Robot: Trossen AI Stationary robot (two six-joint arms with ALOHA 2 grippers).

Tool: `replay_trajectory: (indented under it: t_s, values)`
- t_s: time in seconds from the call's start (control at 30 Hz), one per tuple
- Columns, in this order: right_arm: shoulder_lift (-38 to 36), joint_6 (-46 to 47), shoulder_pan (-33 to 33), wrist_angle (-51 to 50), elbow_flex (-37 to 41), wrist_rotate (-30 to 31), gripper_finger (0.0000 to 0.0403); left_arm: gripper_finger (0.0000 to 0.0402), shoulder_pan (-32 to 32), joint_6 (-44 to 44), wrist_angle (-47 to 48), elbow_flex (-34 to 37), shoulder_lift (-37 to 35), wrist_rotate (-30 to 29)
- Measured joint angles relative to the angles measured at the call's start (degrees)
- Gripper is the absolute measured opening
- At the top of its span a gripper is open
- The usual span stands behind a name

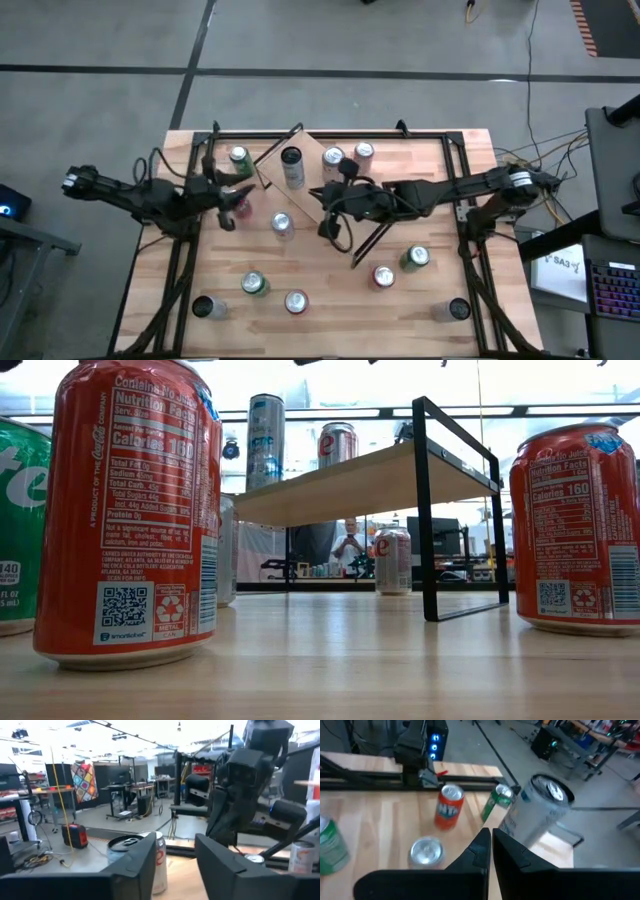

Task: Place canned beverage on shelf
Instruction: Put the top blue soda can on the shelf

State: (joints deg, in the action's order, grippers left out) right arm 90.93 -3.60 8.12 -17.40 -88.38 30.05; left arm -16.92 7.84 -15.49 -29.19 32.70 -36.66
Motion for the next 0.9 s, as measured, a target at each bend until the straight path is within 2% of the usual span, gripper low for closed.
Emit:
replay_trajectory:
  t_s: [0.17,0.3,0.57,0.9]
  values:
    - [5.21,-3.09,-1.45,0.53,-4.81,0.10,0.0009,0.0061,-0.03,-1.43,0.03,3.01,-4.78,4.44]
    - [8.86,-3.49,-2.56,0.35,-8.81,0.68,0.0009,0.0037,-0.03,-0.98,0.17,4.37,-6.36,4.66]
    - [14.82,-3.99,-3.47,-0.36,-15.93,7.26,0.0009,0.0027,0.04,0.76,-0.28,4.62,-7.49,4.61]
    - [19.11,-3.85,-3.89,-2.04,-21.57,11.28,0.0009,0.0027,0.04,3.85,0.63,4.59,-7.29,4.55]
